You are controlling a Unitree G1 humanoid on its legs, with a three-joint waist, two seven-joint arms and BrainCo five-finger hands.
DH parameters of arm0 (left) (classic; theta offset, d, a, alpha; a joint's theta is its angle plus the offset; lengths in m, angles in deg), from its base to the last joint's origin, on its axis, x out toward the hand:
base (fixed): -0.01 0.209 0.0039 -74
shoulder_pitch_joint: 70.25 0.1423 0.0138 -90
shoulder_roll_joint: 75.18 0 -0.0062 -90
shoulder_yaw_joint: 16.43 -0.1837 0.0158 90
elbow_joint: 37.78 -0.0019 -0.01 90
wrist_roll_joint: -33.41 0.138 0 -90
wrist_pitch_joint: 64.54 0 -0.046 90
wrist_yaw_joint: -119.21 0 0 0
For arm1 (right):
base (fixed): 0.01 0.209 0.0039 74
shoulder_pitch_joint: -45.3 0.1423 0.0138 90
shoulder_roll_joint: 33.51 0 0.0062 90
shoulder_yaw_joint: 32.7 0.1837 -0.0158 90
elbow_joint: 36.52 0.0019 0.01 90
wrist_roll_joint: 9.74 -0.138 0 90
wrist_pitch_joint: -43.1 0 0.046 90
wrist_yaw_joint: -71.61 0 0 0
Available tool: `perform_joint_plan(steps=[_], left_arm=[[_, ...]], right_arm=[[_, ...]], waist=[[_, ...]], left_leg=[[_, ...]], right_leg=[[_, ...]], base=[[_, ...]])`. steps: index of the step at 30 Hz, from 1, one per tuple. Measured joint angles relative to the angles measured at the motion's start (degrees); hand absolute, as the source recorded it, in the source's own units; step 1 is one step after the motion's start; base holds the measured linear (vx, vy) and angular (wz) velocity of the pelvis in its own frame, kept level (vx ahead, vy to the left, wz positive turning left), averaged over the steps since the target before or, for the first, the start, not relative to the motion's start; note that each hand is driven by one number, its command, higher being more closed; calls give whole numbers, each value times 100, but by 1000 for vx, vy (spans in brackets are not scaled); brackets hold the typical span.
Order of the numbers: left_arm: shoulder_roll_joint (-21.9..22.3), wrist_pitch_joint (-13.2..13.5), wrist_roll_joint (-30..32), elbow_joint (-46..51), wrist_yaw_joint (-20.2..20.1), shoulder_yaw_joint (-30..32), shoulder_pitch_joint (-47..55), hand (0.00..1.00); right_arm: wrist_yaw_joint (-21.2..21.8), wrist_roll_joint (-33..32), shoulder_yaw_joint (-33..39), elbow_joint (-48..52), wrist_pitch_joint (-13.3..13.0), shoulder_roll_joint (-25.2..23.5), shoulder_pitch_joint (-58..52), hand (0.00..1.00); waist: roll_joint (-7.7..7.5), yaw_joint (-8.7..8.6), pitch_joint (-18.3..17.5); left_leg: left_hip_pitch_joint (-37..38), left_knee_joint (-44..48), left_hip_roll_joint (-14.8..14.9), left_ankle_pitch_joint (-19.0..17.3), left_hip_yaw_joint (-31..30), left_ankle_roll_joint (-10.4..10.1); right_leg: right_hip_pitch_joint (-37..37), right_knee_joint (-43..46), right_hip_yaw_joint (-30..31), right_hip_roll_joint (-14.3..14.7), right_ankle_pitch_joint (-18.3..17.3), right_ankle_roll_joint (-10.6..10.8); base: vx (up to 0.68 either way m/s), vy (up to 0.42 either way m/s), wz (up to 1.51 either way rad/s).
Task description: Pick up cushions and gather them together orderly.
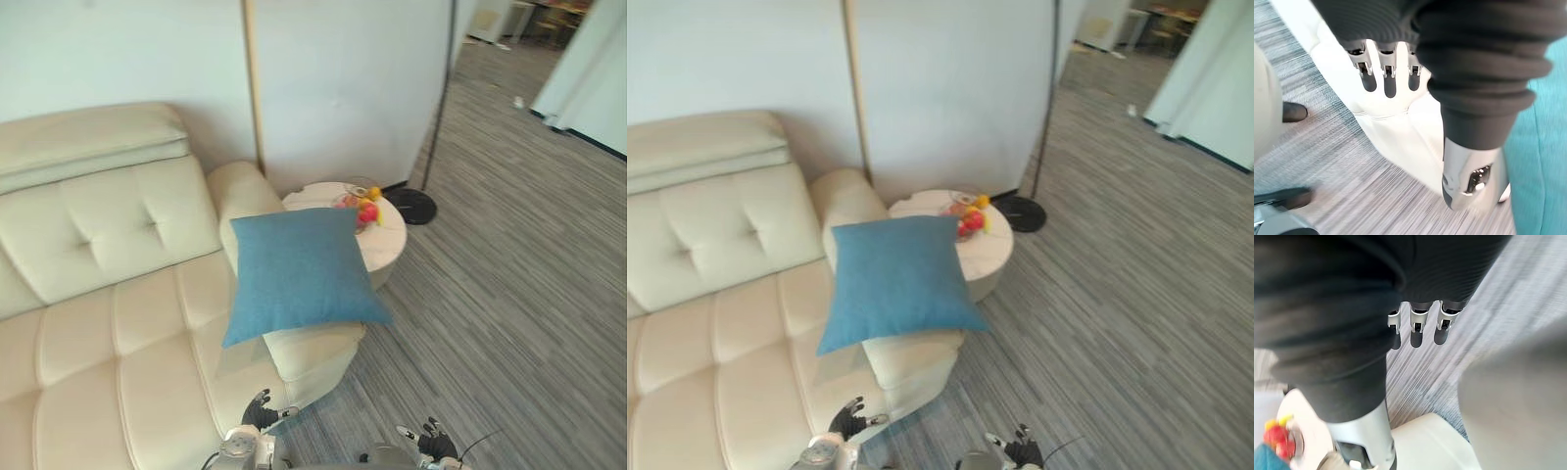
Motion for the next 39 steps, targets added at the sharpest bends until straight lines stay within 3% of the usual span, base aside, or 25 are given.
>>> perform_joint_plan(steps=[1, 2, 3, 5, 7, 9, 12, 16, 21, 27, 35, 39], left_arm=[[-20, 1, 0, 6, 0, 32, 5, 0], [15, -7, 0, -18, 7, 114, 7, 0], [137, 2, 4, -15, -9, 177, 50, 0], [300, 12, 4, -21, -8, 235, 85, 0], [304, 18, 4, -48, -8, 235, 95, 0], [244, 23, 4, -59, -7, 223, 99, 0], [94, 30, 4, -67, -1, 102, 68, 0], [-179, 34, -5, -67, 19, -99, 50, 0], [-661, 46, -18, 344, 159, 80, 70, 0], [-1351, 158, -272, 1465, 291, 840, 99, 0], [-1476, 265, -676, 2523, 548, 850, -281, 0], [-1493, 263, -693, 2568, 814, 431, -1168, 0]], right_arm=[[2, -13, 1, 2, 1, -62, -54, 0], [12, -60, 42, 0, 5, -60, -81, 0], [-4, -61, 59, 18, -20, 37, -93, 0], [6, -58, 29, 6, -8, 141, -68, 0], [13, -59, 45, 6, -17, 147, -11, 0], [20, -59, 60, -5, -21, 137, 58, 0], [39, -175, 172, -7, -70, 12, 146, 0], [27, -220, 277, 21, -73, -33, 137, 0], [-5, -397, 400, 820, -108, 201, -174, 0], [-1, -378, 721, 2423, -237, 804, -313, 0], [1, -176, 703, 3220, -280, 1335, 348, 0], [-69, -267, 56, 3142, -273, 1594, 1548, 0]], waist=[[-116, 2, -57], [-82, 10, -89], [41, -3, -167], [267, 47, -243], [347, 32, -266], [296, 36, -251], [136, -13, -234], [35, -79, -233], [87, -233, -276], [116, -281, -302], [242, -360, -357], [293, -341, -168]], left_leg=[[-55, 89, -55, -87, -8, -67], [-58, 228, 59, -189, 49, -182], [-166, 212, 297, -92, 437, -296], [-144, 112, 456, -32, 357, -450], [-111, -46, 576, 68, 387, -553], [-128, -109, 627, 148, 431, -580], [-199, -325, 619, 425, 1251, -477], [-234, -554, 501, 630, 1482, -381], [-21, -1427, 422, 1130, 1482, -339], [-42, -1540, 422, 1066, 1671, -374], [-251, -1502, 393, 1037, 1802, -318], [-505, -1489, 425, 1071, 1867, -324]], right_leg=[[101, -275, -58, -123, 236, -61], [237, -302, -363, -166, 424, 29], [338, -408, -617, -101, 376, -32], [528, -619, -896, 6, 372, -57], [755, -784, -1231, 69, 371, -59], [859, -875, -1421, 91, 371, -59], [904, -995, -1670, -38, 374, -66], [885, -1161, -1735, -99, 389, -88], [741, -1172, -1766, -115, 402, -102], [708, -1422, -1563, -44, 508, -88], [473, -1561, -1429, -24, 668, -104], [163, -1509, -1292, 21, 715, -175]], base=[[266, -406, 105], [237, -343, 110], [290, -368, 95], [229, -202, 65], [161, -148, 76], [117, -101, 63], [6, -3, 42], [-21, 35, 24], [-69, 19, 10], [-58, 24, -16], [110, 16, -10], [77, -3, -7]])
